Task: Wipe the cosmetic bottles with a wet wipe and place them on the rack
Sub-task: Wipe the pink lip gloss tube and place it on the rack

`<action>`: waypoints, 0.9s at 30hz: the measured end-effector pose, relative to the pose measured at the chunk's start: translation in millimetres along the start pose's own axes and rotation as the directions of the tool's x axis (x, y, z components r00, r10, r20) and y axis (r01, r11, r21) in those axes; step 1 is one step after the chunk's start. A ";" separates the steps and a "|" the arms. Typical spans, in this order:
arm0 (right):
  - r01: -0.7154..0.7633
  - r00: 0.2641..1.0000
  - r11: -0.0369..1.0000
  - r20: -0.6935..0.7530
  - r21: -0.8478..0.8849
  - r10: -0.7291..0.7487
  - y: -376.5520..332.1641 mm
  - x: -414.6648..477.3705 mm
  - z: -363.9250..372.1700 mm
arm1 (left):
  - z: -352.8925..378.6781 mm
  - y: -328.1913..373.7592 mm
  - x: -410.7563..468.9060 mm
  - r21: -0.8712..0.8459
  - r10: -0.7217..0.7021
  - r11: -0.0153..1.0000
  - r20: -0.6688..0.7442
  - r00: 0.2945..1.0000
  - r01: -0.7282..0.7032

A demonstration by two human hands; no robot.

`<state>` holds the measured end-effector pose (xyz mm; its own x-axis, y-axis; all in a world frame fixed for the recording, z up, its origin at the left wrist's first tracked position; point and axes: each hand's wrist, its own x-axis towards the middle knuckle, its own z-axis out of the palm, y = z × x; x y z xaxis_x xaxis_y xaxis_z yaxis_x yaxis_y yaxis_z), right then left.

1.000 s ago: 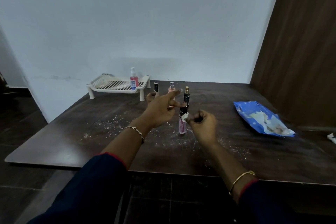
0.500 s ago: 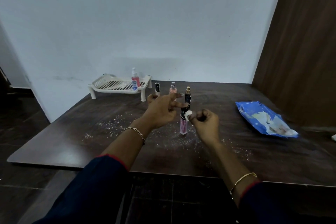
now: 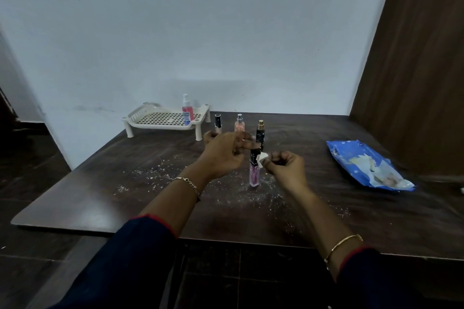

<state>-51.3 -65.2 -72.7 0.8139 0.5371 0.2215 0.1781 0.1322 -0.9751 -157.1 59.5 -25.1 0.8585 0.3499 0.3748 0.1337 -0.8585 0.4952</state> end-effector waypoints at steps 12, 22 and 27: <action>0.047 0.998 0.997 -0.045 -0.060 -0.050 -3.0 -7.2 3.9 | 0.3 -2.0 2.1 0.060 0.025 0.998 -0.006 1.000 -0.024; 0.095 0.975 0.971 -0.176 -0.219 -0.135 11.7 -13.7 13.1 | -3.0 7.3 -1.2 0.086 -0.011 0.996 0.013 1.000 0.009; 0.182 0.963 0.966 -0.166 -0.181 -0.213 -7.1 -5.7 14.2 | -3.2 4.1 1.3 0.121 -0.018 0.993 0.017 1.000 0.016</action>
<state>-65.0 -57.3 -66.8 0.8375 0.3509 0.4188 0.4208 0.0746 -0.9041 -157.0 57.6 -20.1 0.8641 0.3592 0.3526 0.2065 -0.8918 0.4025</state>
